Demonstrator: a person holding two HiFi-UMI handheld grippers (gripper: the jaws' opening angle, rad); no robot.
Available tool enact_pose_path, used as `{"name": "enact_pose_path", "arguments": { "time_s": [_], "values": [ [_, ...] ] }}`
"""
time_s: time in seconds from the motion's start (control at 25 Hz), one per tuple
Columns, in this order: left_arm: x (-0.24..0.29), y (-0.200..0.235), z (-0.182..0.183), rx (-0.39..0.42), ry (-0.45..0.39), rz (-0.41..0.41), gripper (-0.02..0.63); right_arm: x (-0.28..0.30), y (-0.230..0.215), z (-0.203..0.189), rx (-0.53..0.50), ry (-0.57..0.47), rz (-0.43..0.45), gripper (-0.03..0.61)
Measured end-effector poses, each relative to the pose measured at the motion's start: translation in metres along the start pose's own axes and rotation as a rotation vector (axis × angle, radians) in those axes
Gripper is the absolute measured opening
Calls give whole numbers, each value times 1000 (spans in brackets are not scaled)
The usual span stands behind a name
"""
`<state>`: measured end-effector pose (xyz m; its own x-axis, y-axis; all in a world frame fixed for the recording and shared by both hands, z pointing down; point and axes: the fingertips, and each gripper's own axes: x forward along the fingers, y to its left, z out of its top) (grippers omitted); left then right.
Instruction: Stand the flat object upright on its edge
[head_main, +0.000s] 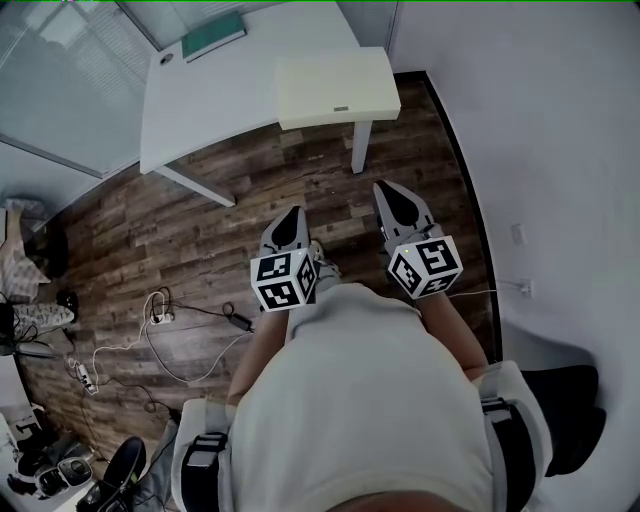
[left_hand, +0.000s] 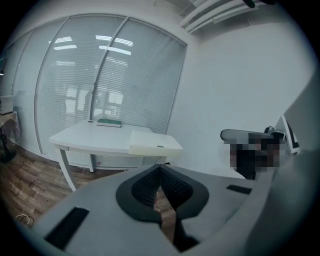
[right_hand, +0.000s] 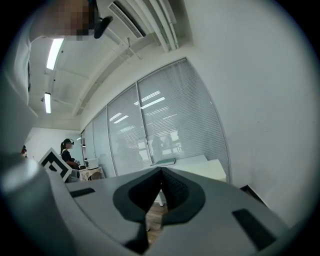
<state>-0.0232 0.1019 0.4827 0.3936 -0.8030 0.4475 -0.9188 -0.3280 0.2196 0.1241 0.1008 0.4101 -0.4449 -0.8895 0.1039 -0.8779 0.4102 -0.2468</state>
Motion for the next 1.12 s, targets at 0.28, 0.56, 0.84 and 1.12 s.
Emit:
{"name": "enact_pose_path", "arguments": {
  "time_s": [0.28,0.56,0.84,1.12],
  "values": [
    [25,16,15,-9,5,-5,20,31,-11,3,14,6,-12,18],
    [46,34,25,-22,9,-5,20,63,-17,5,27,18,-10,20],
    [68,51,40,-27,6,-14,20,95,-23,10,35,21,-12,18],
    [85,70,59,-26,2,-32,20,126,-20,18,42,22,-11,20]
  ]
}}
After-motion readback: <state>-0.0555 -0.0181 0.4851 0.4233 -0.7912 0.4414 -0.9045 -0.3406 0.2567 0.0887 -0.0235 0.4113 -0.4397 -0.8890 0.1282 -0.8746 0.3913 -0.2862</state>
